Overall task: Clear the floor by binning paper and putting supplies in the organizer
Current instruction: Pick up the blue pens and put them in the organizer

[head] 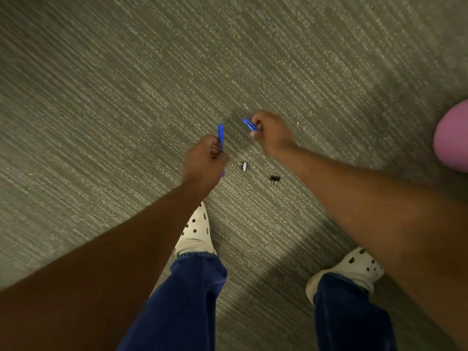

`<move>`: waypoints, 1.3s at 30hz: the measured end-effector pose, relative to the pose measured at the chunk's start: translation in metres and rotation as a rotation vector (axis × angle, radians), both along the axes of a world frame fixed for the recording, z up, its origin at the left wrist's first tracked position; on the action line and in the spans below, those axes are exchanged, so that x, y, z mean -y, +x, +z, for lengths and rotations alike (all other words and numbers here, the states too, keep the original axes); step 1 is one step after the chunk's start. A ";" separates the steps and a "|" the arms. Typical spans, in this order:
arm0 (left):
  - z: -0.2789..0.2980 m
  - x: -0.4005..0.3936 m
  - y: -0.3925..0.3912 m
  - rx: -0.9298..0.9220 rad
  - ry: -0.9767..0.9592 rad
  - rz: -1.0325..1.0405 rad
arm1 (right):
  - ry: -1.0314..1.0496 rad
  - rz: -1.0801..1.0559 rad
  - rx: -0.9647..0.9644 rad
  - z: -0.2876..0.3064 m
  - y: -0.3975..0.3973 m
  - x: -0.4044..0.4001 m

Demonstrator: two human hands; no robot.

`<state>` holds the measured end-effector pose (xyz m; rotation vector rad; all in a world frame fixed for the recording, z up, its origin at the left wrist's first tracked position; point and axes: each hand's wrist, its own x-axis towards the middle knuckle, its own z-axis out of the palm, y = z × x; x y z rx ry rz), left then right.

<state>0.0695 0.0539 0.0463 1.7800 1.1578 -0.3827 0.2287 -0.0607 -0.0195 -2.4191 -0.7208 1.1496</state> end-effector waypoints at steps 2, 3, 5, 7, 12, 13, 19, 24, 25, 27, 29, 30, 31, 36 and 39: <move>0.007 0.006 0.006 0.027 -0.109 0.076 | 0.121 -0.483 -0.387 0.017 -0.011 0.011; 0.011 0.009 0.011 0.046 -0.152 0.099 | 0.189 -0.618 -0.526 0.027 -0.014 0.018; 0.024 0.017 0.023 0.090 -0.221 0.128 | 0.316 -0.746 -0.680 0.051 -0.019 0.034; 0.042 0.025 0.039 0.127 -0.277 0.145 | 0.406 -0.840 -0.740 0.081 -0.018 0.050; 0.110 0.046 0.087 0.203 -0.292 0.087 | 0.527 -0.935 -0.680 0.169 0.010 0.080; 0.128 0.050 0.099 0.224 -0.293 0.065 | 0.530 -0.933 -0.653 0.190 0.021 0.086; 0.251 0.079 0.181 0.340 -0.303 -0.013 | 0.583 -0.970 -0.512 0.332 0.107 0.126; 0.357 0.122 0.249 0.475 -0.277 -0.051 | 0.695 -0.989 -0.430 0.450 0.169 0.169; 0.382 0.137 0.263 0.505 -0.277 -0.068 | 0.727 -0.998 -0.405 0.476 0.180 0.182; 0.431 0.168 0.289 0.561 -0.277 -0.114 | 0.790 -1.026 -0.354 0.526 0.198 0.211; 0.475 0.198 0.311 0.609 -0.273 -0.162 | 0.858 -1.067 -0.324 0.570 0.211 0.241; 0.495 0.212 0.321 0.629 -0.267 -0.188 | 0.892 -1.084 -0.315 0.590 0.215 0.257; 0.515 0.227 0.330 0.648 -0.260 -0.213 | 0.926 -1.099 -0.306 0.610 0.219 0.275; 0.595 0.314 0.368 0.709 -0.260 -0.347 | 1.052 -1.183 -0.215 0.702 0.229 0.375; 0.631 0.374 0.384 0.738 -0.278 -0.432 | 1.080 -1.254 -0.135 0.741 0.224 0.447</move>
